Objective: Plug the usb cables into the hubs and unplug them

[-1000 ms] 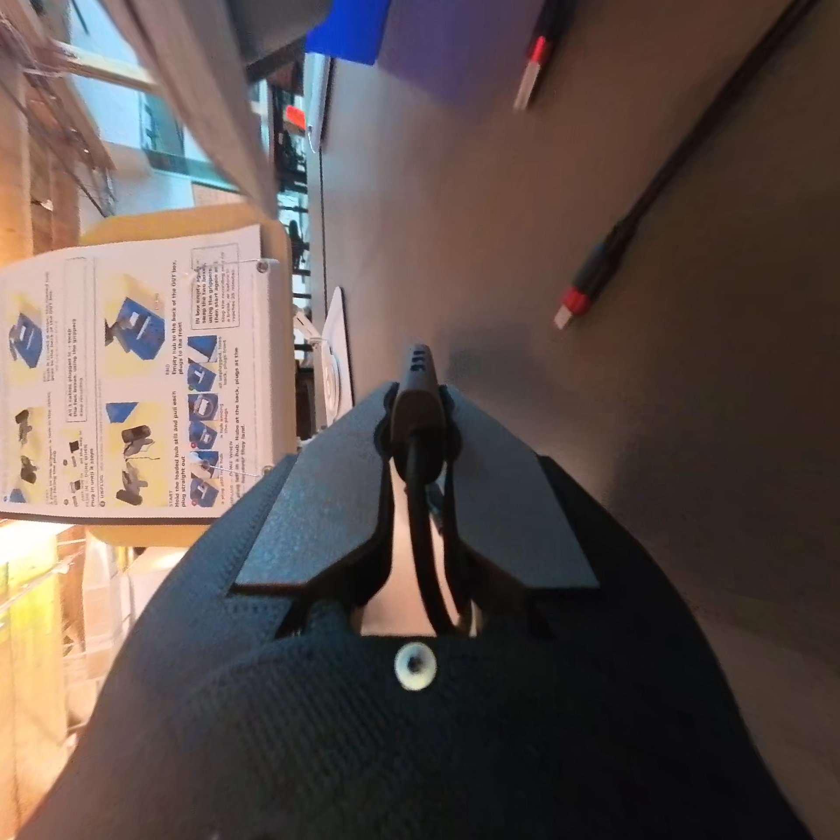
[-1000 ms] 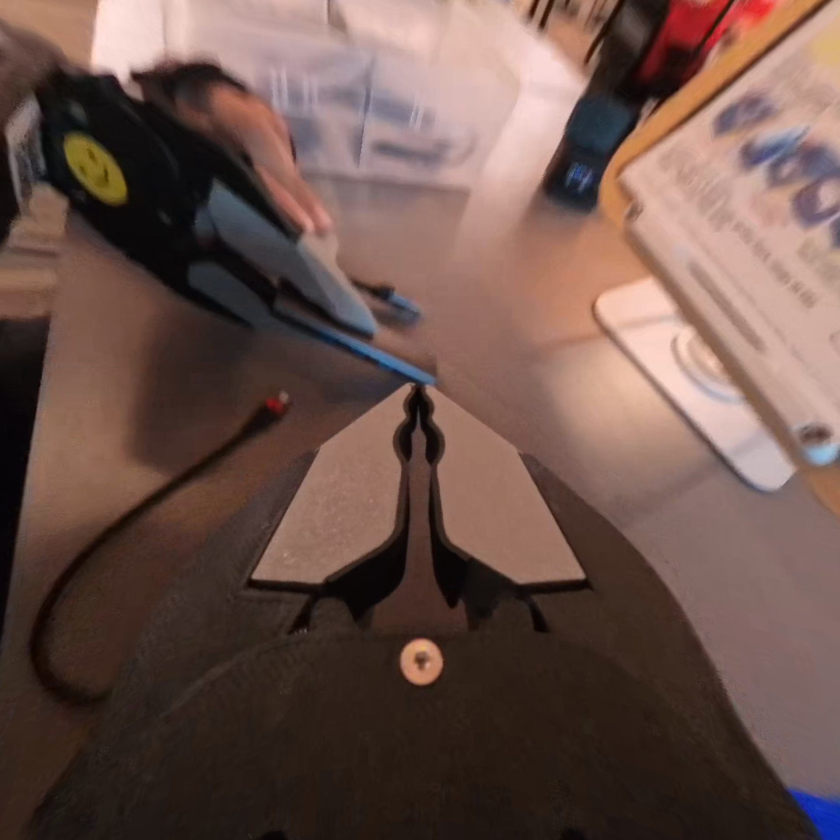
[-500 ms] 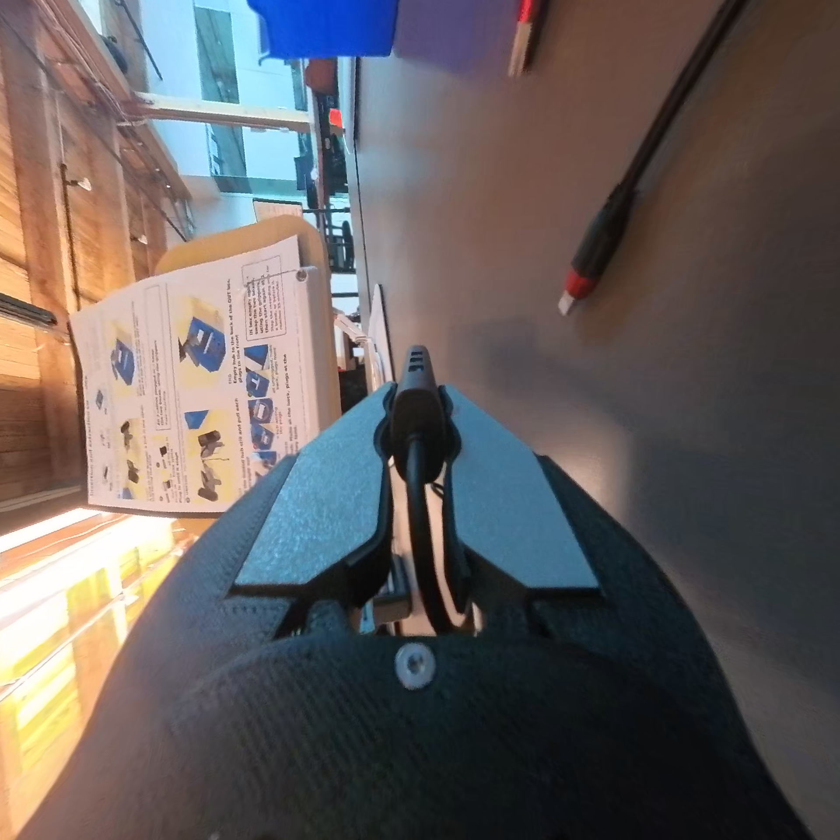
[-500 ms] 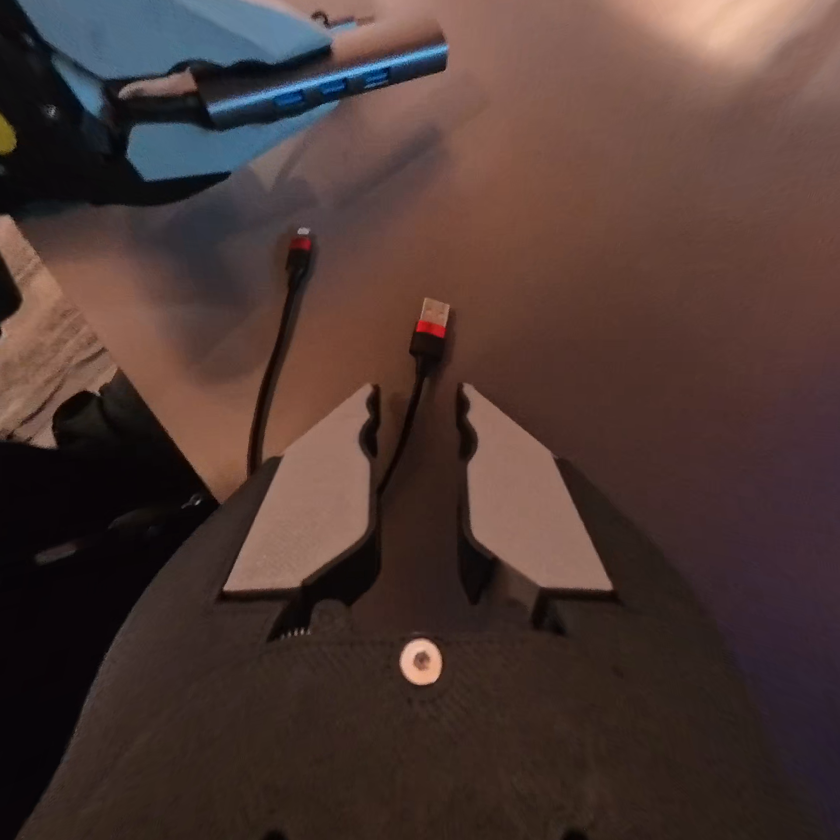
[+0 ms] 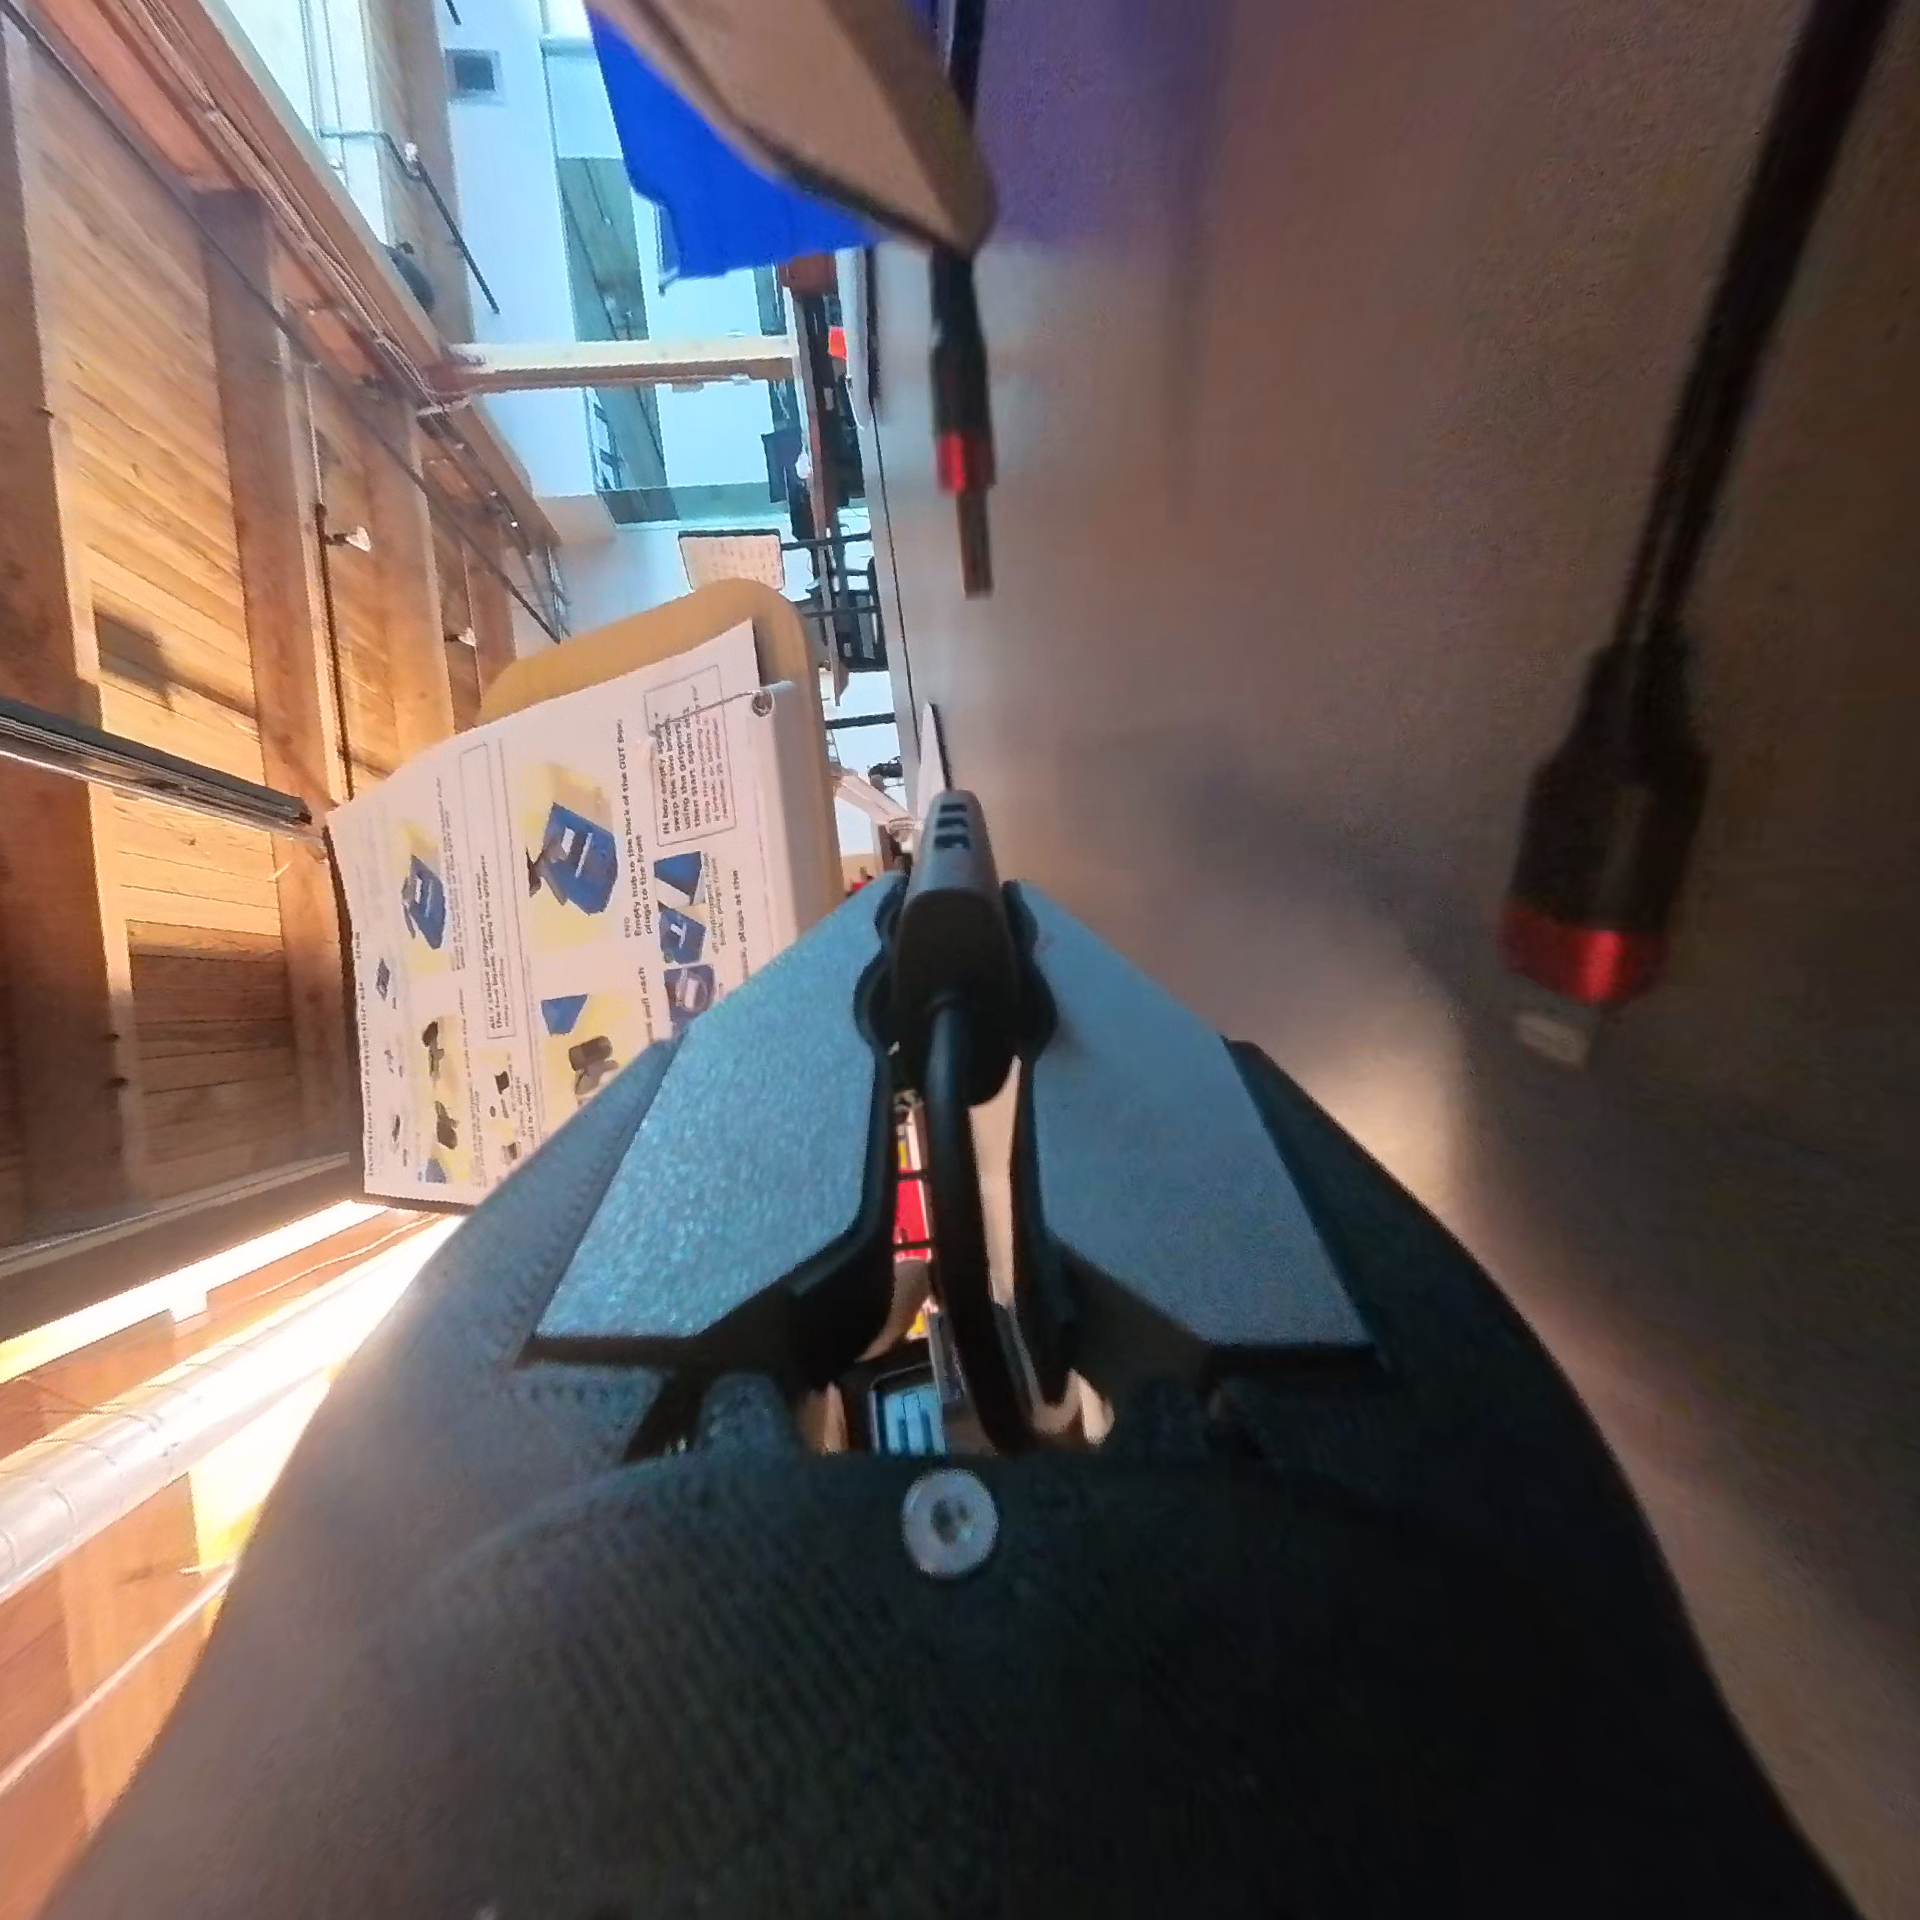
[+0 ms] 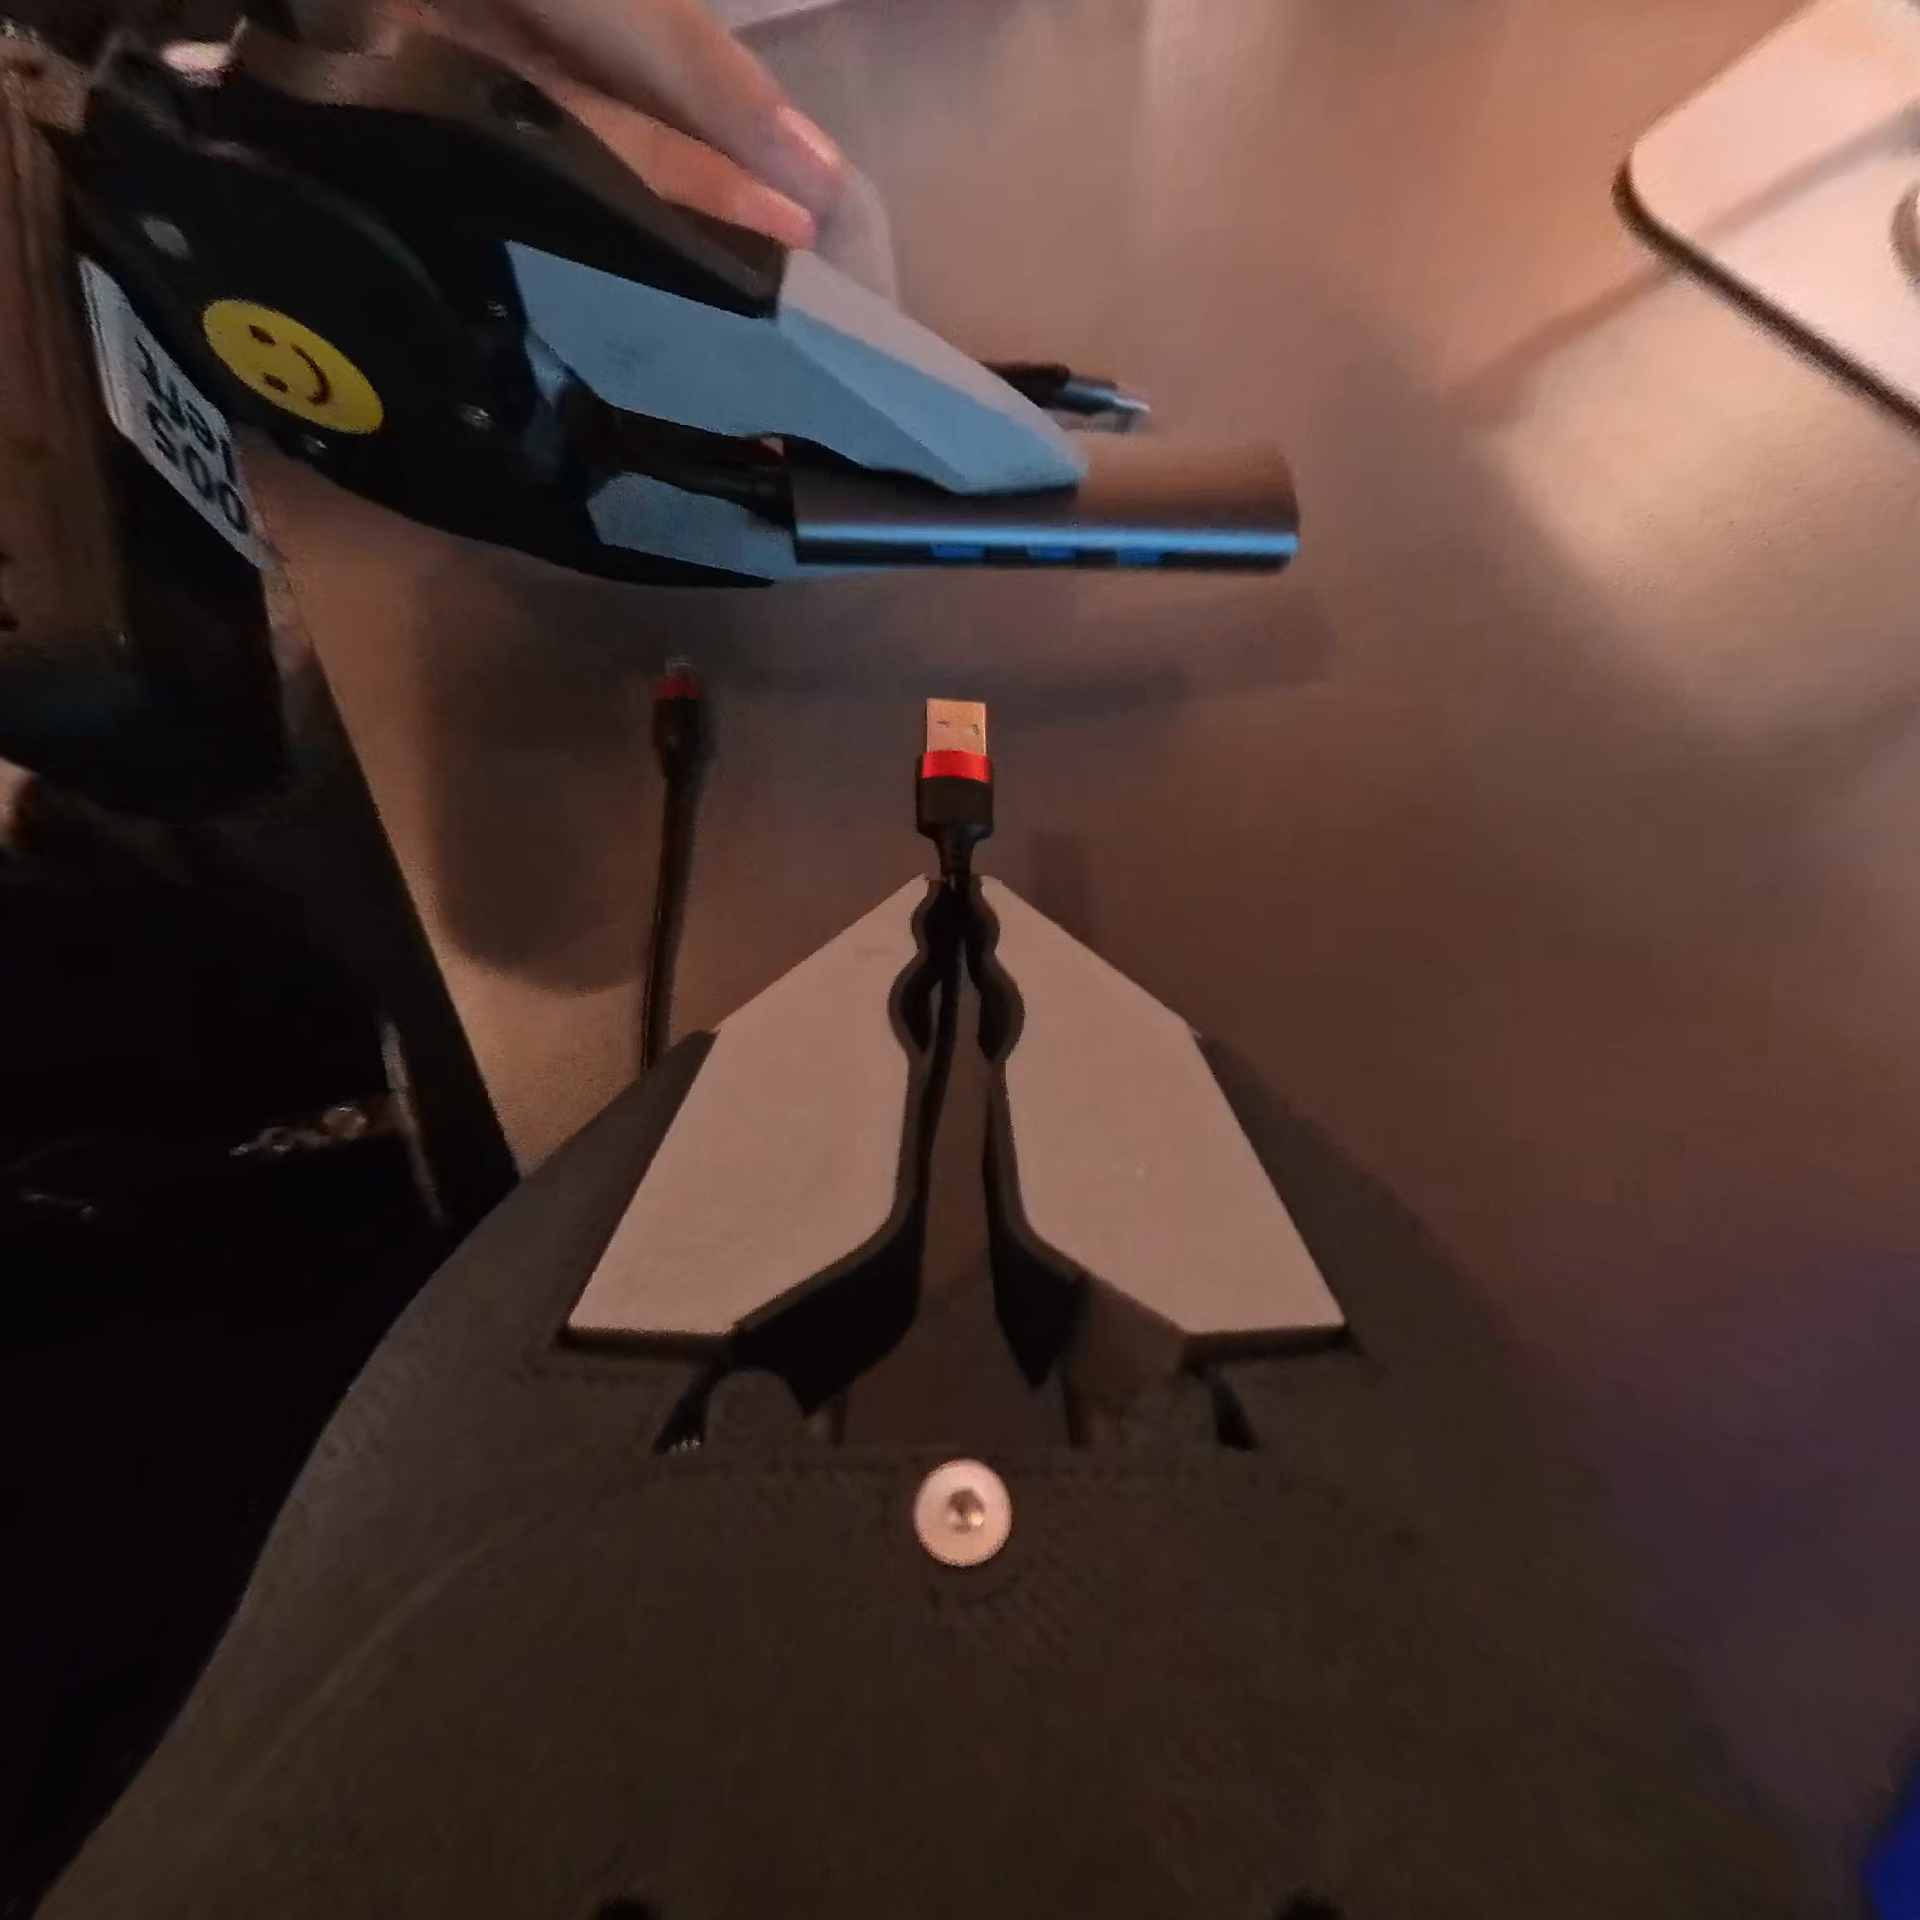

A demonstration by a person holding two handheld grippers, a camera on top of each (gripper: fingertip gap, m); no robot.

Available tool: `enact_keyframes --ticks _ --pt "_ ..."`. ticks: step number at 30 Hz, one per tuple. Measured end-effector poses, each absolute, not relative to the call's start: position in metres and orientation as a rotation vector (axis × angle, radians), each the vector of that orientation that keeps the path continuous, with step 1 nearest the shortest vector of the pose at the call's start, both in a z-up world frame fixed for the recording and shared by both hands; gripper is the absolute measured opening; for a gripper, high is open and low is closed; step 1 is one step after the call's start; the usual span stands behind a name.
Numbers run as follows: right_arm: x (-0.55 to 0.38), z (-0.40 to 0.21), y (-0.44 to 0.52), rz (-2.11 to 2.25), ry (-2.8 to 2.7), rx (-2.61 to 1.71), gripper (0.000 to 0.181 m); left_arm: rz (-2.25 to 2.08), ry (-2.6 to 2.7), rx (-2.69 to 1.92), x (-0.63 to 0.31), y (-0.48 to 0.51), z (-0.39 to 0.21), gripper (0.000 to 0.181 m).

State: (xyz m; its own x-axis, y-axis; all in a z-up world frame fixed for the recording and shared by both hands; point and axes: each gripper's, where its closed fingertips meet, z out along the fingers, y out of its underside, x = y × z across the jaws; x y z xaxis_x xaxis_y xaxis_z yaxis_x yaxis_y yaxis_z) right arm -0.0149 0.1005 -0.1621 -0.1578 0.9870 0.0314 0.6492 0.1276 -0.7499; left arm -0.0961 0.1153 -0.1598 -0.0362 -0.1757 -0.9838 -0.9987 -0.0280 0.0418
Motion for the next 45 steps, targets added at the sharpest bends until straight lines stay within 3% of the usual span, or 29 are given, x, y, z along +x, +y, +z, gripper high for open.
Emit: enact_keyframes --ticks 19,45 --pt "-0.051 -0.16 0.1 0.717 -1.929 -1.405 0.0 1.207 1.38 -1.317 -0.096 0.118 -0.163 0.015" --pt "-0.061 -0.174 0.091 0.978 -1.912 -1.418 0.0 1.164 1.457 -1.414 -0.103 0.111 -0.175 0.013"
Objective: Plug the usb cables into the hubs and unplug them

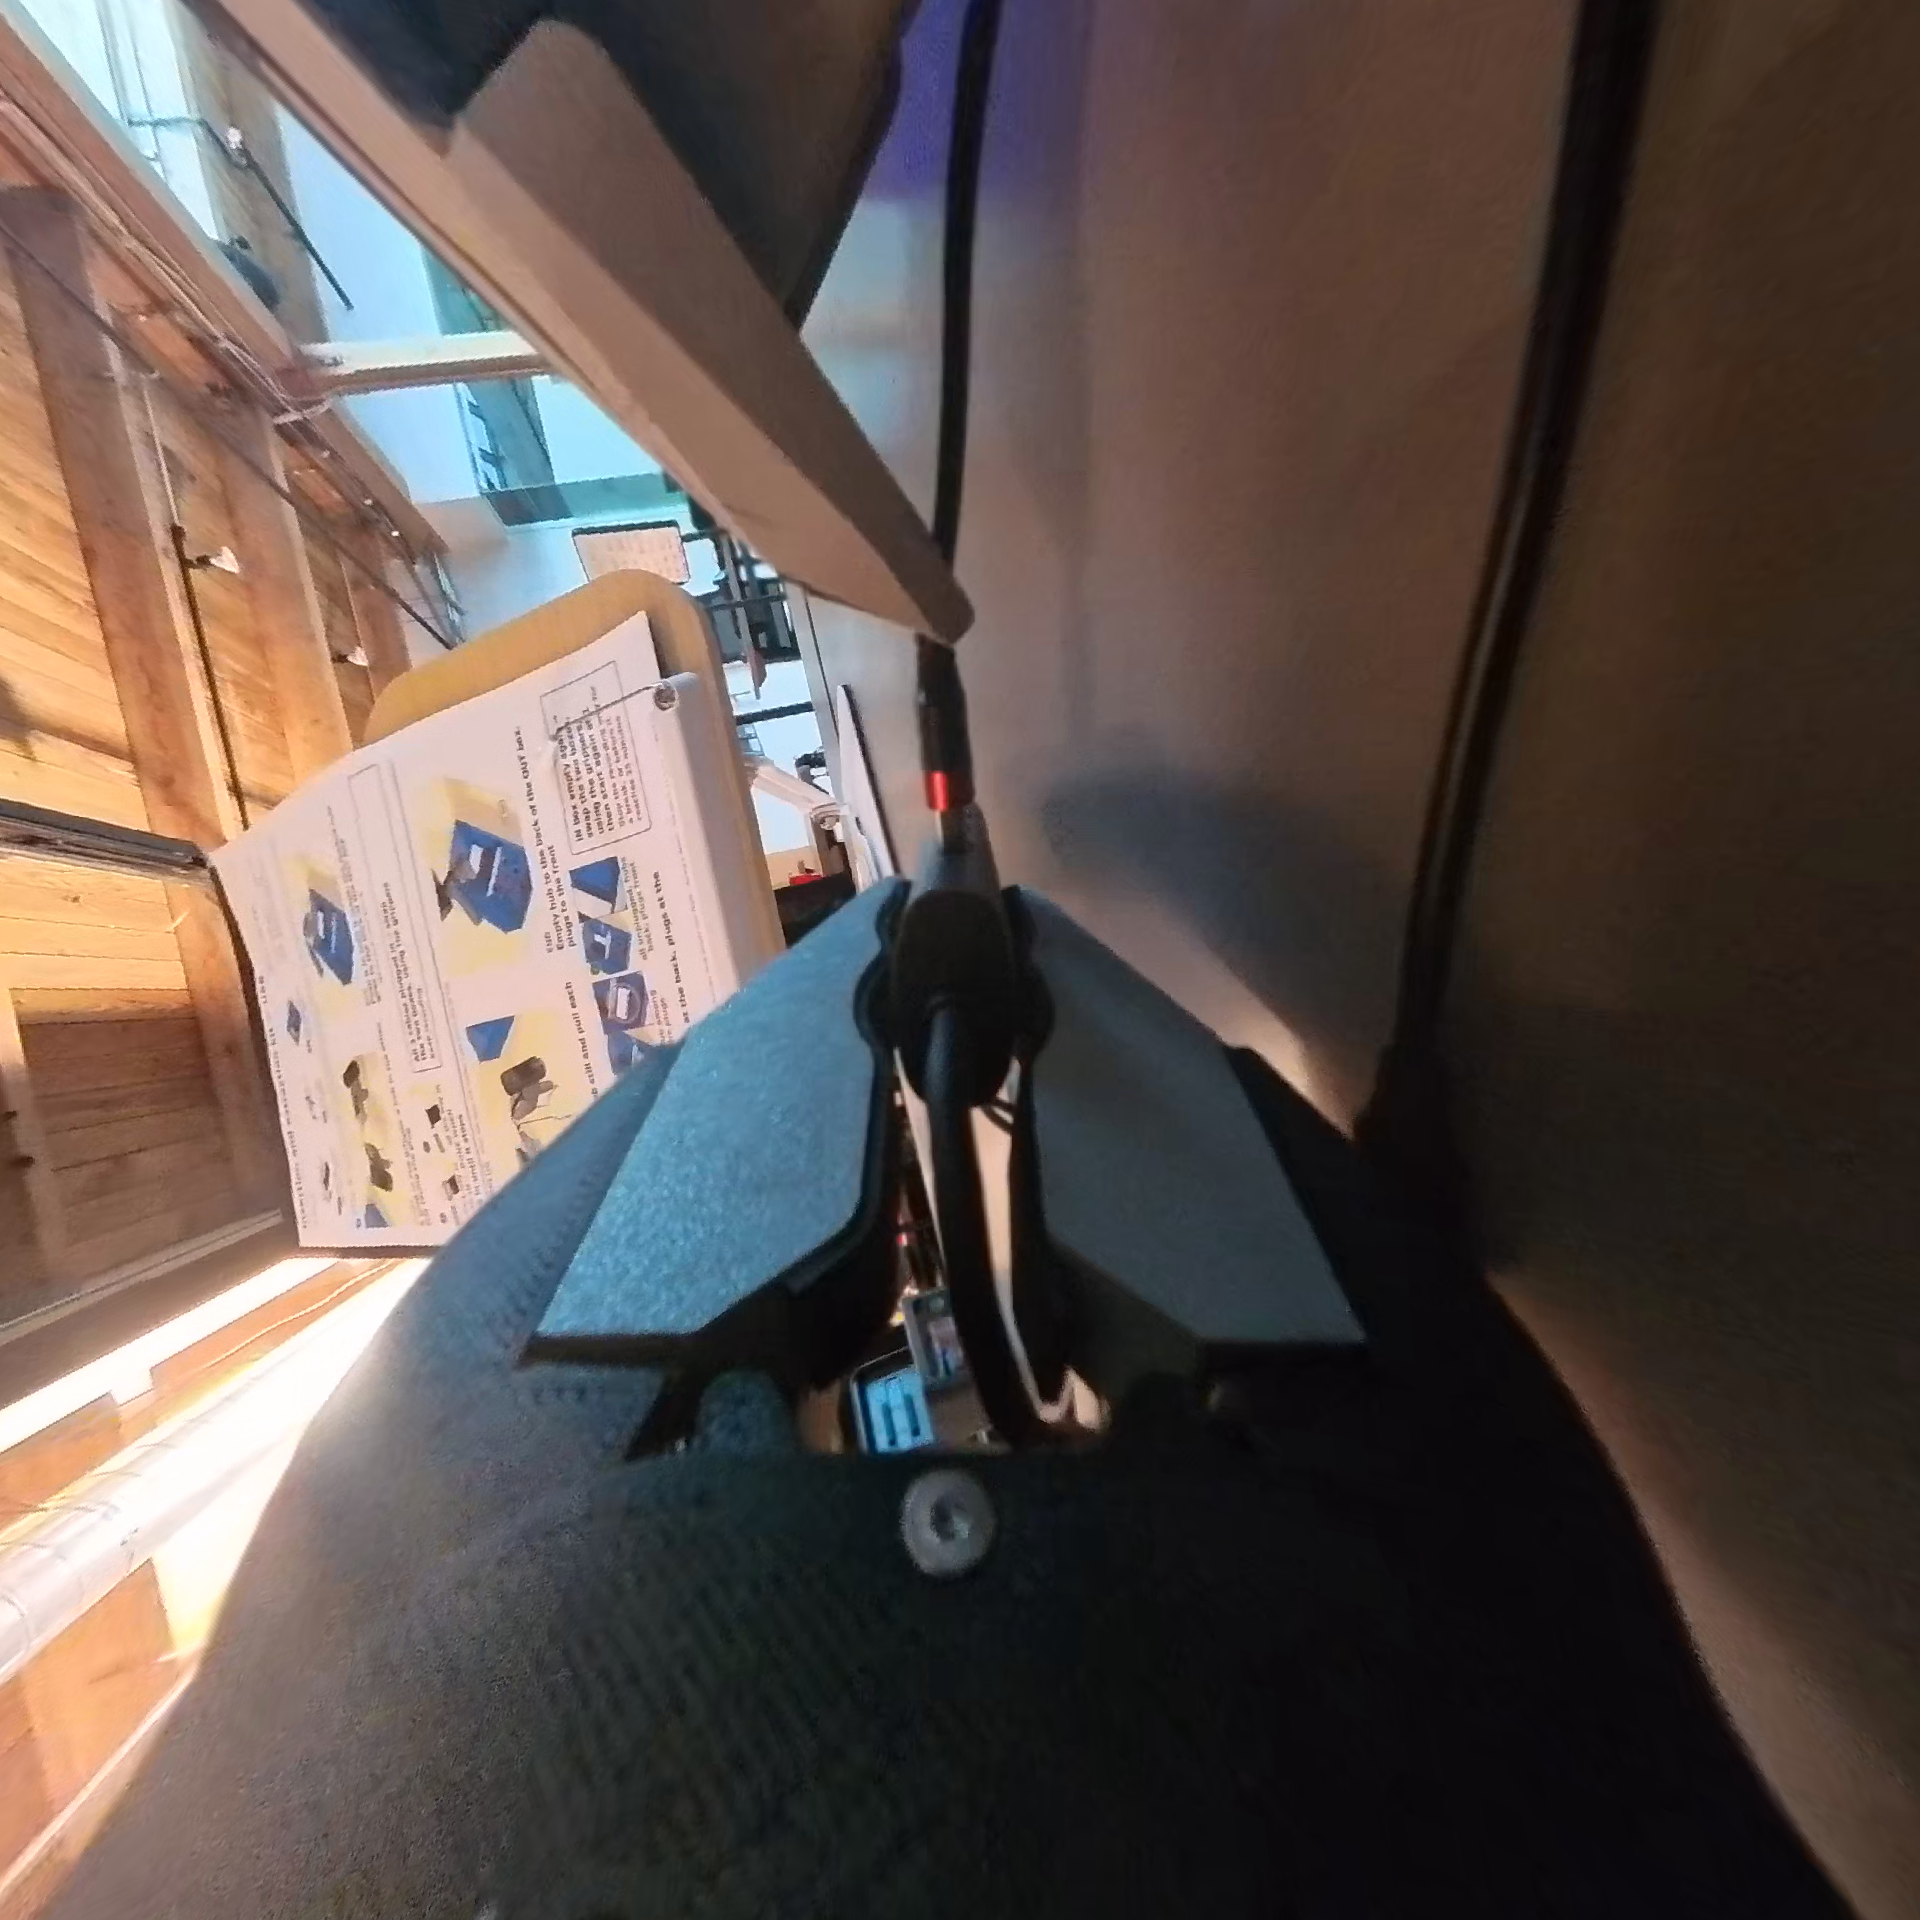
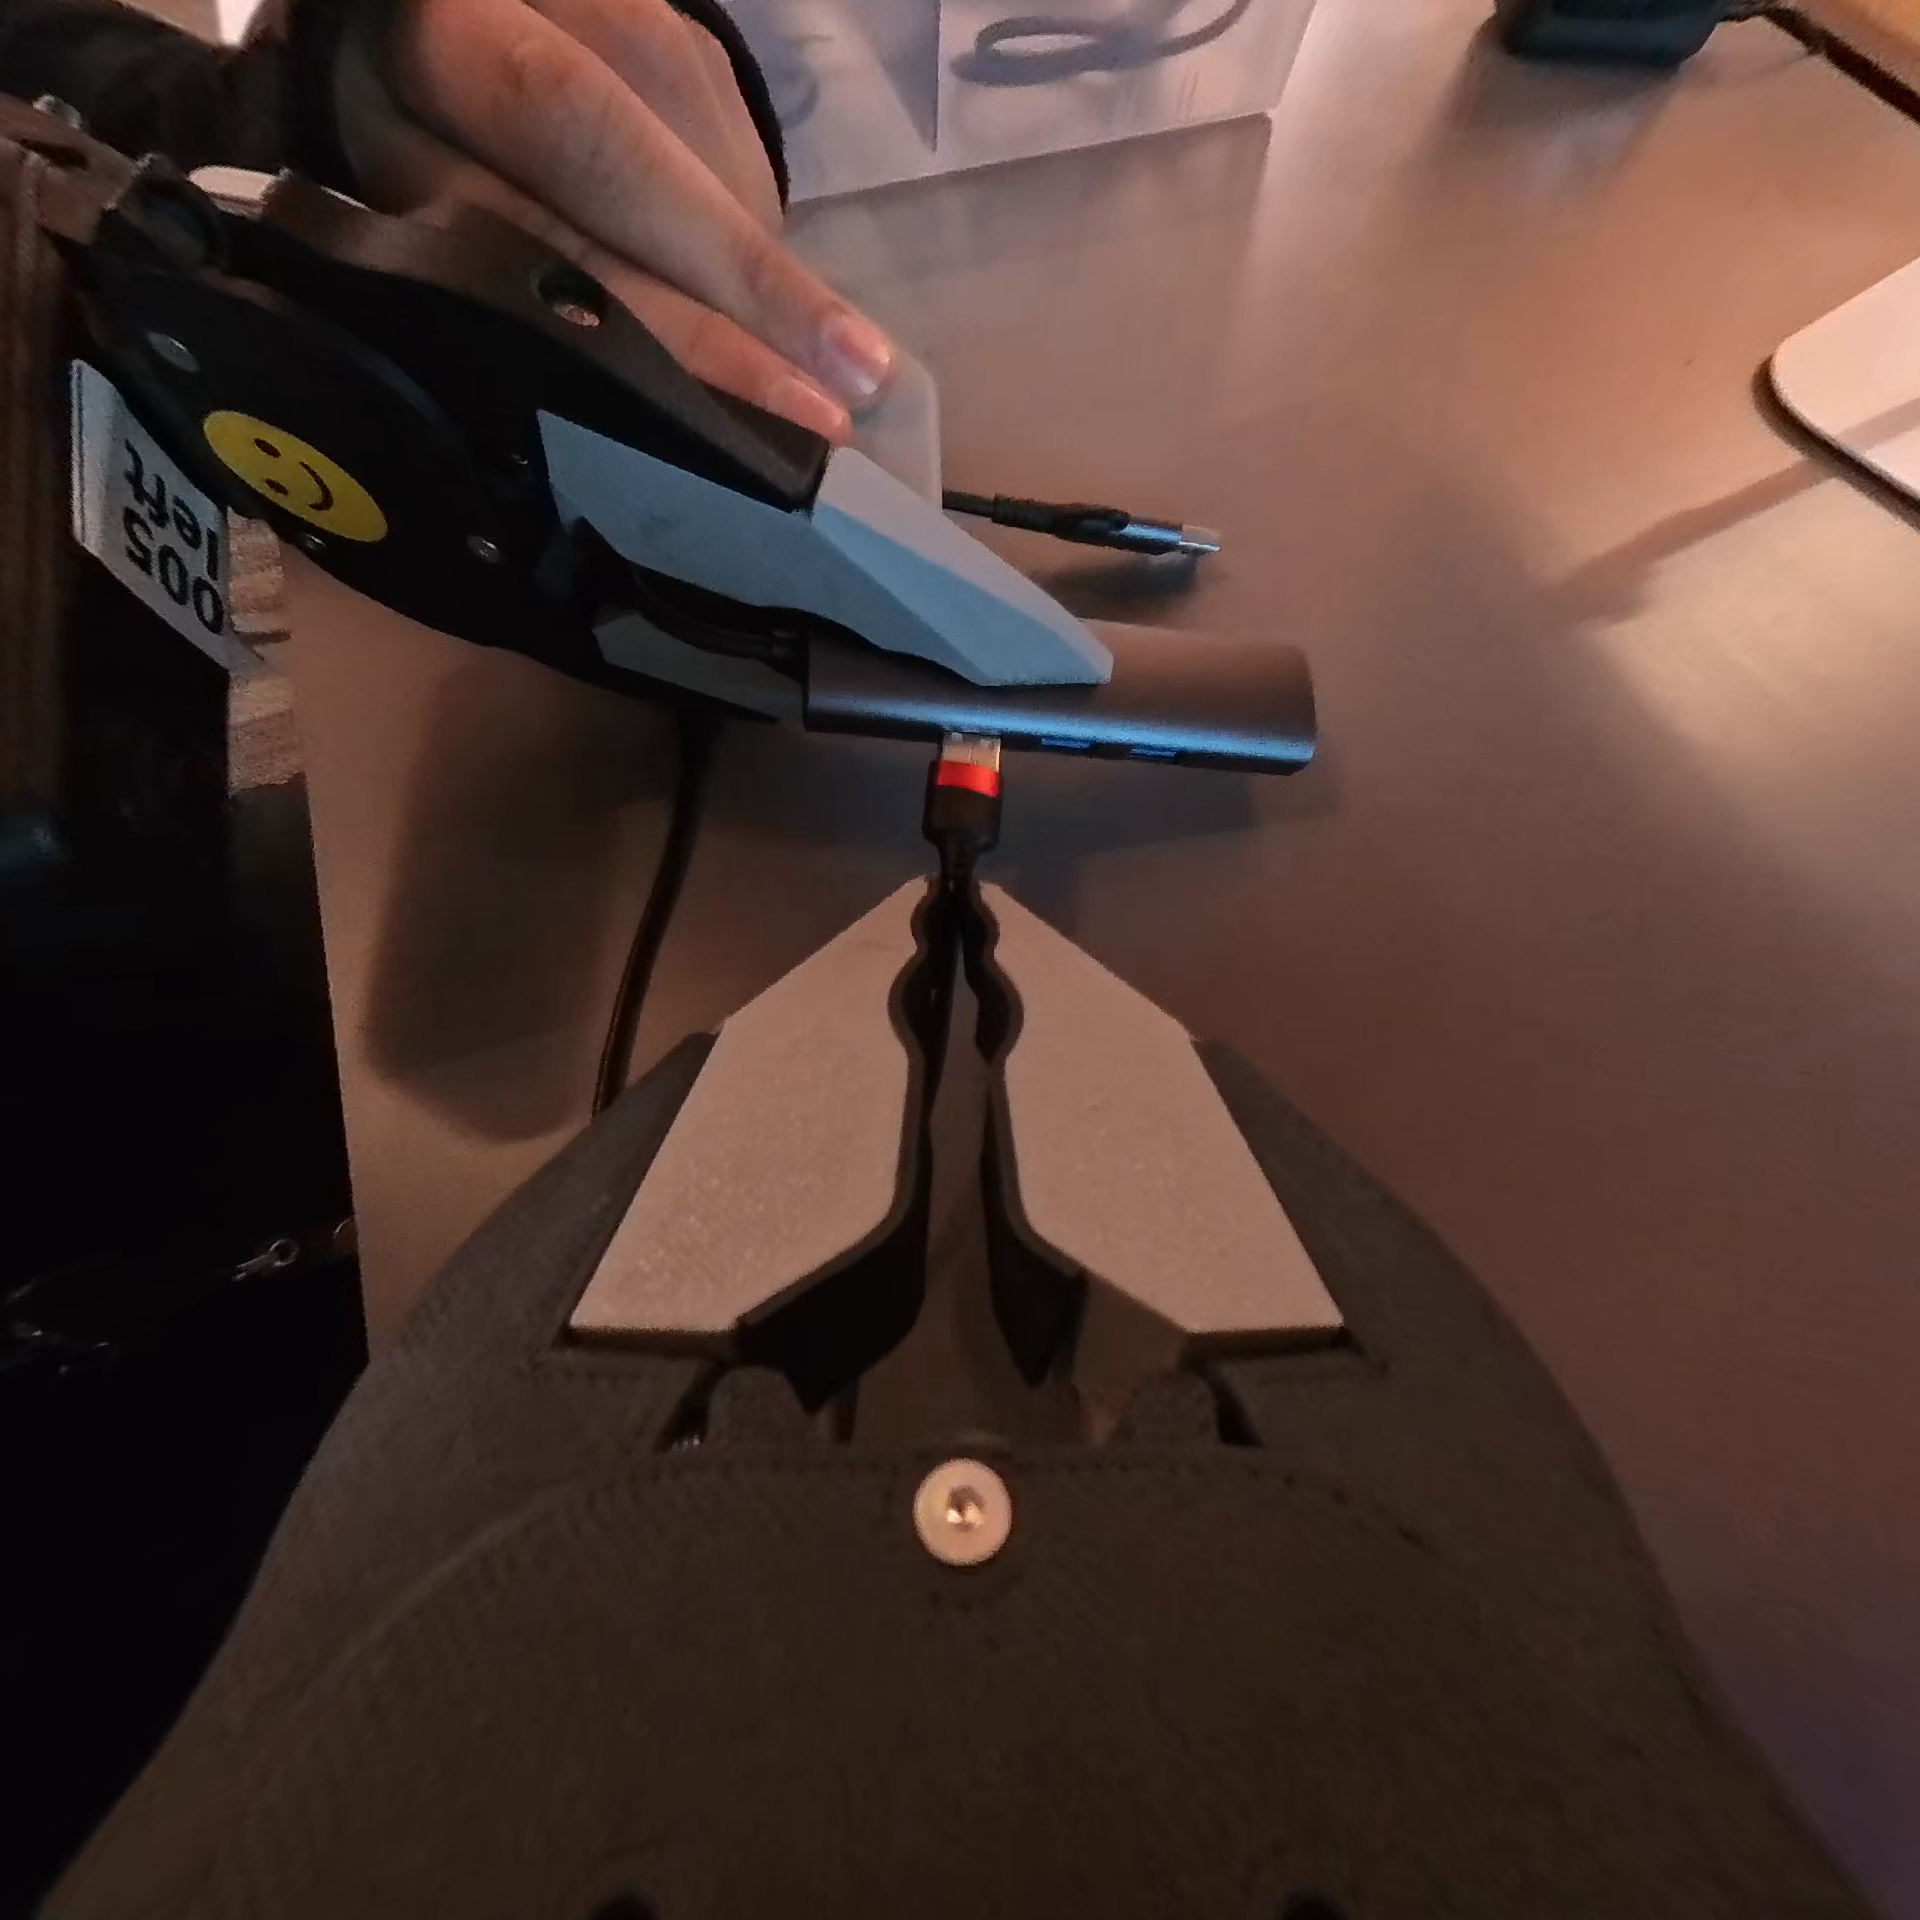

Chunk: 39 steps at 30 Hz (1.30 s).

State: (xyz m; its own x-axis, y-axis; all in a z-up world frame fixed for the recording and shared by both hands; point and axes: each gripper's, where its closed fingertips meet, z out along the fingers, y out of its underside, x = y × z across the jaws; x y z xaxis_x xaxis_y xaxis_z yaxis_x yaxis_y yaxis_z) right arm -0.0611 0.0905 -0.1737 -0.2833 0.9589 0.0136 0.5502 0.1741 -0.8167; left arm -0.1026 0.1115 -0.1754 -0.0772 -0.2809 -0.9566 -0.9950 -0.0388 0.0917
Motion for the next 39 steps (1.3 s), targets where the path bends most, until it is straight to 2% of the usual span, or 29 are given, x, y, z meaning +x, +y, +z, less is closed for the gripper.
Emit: enact_keyframes --ticks 15,30,34,39 --pt "-0.066 -0.185 0.087 0.882 -2.005 -1.399 0.0 1.092 1.478 -1.414 -0.096 0.108 -0.178 0.013" --pt "-0.08 -0.165 0.105 0.924 -1.807 -1.365 0.0 0.999 1.34 -1.558 -0.115 0.121 -0.174 0.015" --pt "-0.076 -0.146 0.116 0.867 -1.703 -1.257 0.028 0.898 1.252 -1.581 -0.117 0.121 -0.167 0.015" --pt "-0.061 -0.125 0.139 0.906 -1.634 -1.256 0.038 0.637 1.108 -1.582 -0.112 0.116 -0.15 0.014"
